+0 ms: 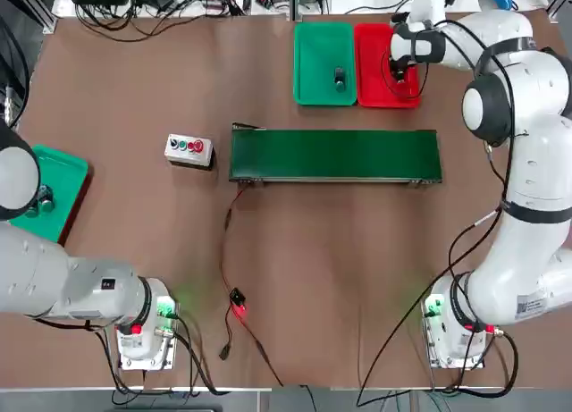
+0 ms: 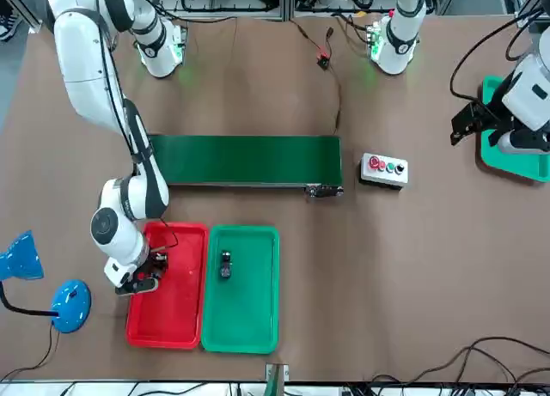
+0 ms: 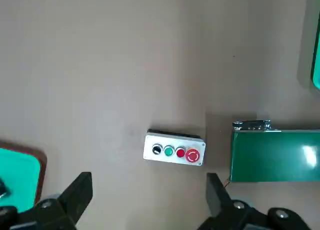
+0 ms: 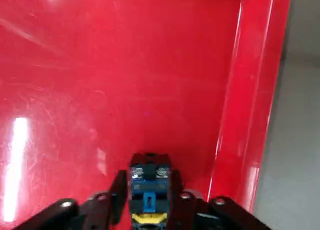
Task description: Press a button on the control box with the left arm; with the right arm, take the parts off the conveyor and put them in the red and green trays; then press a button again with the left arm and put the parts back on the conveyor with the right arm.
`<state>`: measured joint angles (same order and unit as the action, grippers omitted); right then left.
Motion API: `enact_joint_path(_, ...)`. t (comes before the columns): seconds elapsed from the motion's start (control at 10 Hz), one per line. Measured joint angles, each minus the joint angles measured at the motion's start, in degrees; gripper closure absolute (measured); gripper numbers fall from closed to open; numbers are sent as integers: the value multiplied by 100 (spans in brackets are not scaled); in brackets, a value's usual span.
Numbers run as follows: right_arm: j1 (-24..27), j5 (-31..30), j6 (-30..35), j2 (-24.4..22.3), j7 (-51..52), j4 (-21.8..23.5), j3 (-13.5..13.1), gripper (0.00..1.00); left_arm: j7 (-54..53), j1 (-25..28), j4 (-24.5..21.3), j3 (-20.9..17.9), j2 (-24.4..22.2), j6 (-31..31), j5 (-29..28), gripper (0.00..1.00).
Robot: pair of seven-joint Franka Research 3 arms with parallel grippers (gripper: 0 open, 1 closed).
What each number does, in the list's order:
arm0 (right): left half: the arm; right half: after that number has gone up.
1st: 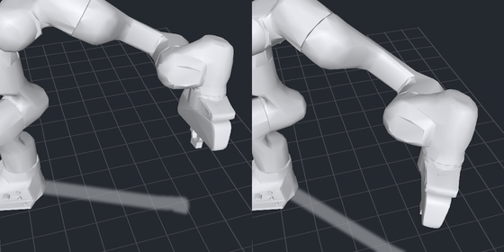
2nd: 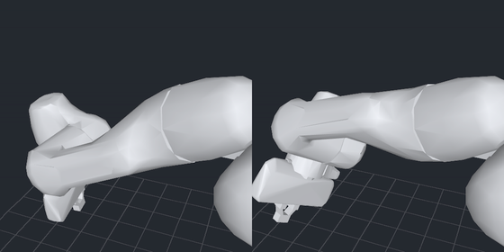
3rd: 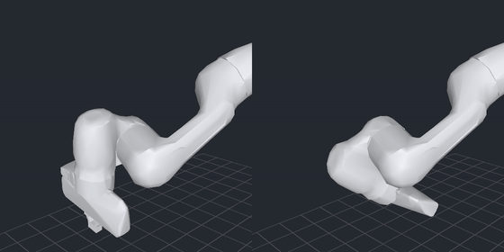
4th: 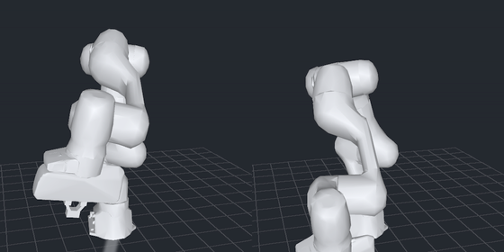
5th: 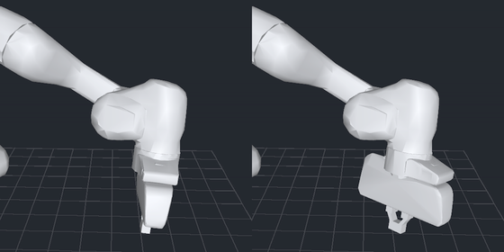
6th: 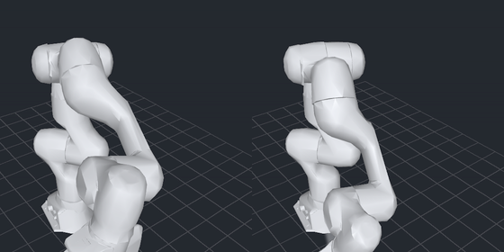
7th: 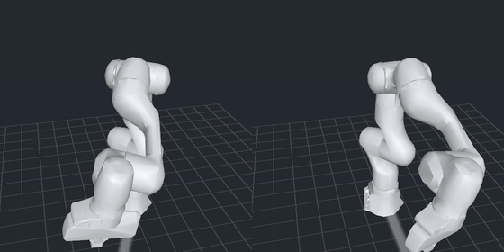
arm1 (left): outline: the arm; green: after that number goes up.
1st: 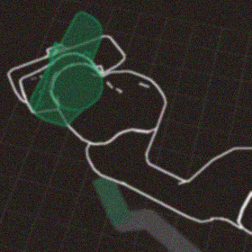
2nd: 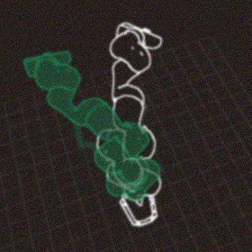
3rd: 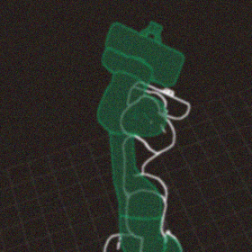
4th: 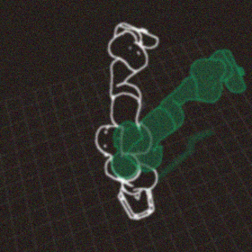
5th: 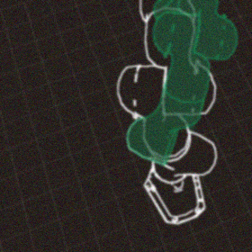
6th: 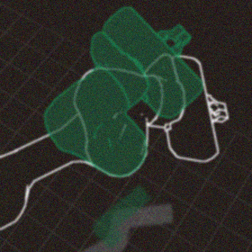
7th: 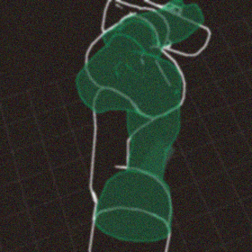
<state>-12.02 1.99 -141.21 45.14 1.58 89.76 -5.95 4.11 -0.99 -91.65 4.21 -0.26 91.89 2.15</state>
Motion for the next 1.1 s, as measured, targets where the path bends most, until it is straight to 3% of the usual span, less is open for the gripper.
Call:
enact_joint_path(0.3,-22,-1,223,-15,1,-60,0,67,0,33,-12,-16,1,-43,0,0)
enact_joint_path(0.5,-28,-1,1310,-205,1,-434,-1,67,0,31,-12,-5,1,-60,0,0)
enact_joint_path(0.7,-26,-1,2395,-815,1,-632,-14,67,0,31,-14,-5,1,-73,0,0)
enact_joint_path(0.9,-23,0,2983,-1520,1,-265,-22,67,0,30,-17,-3,3,-75,0,0)
enact_joint_path(1.1,-25,7,2611,-2122,1,835,-15,67,0,28,-19,16,3,-76,0,0)
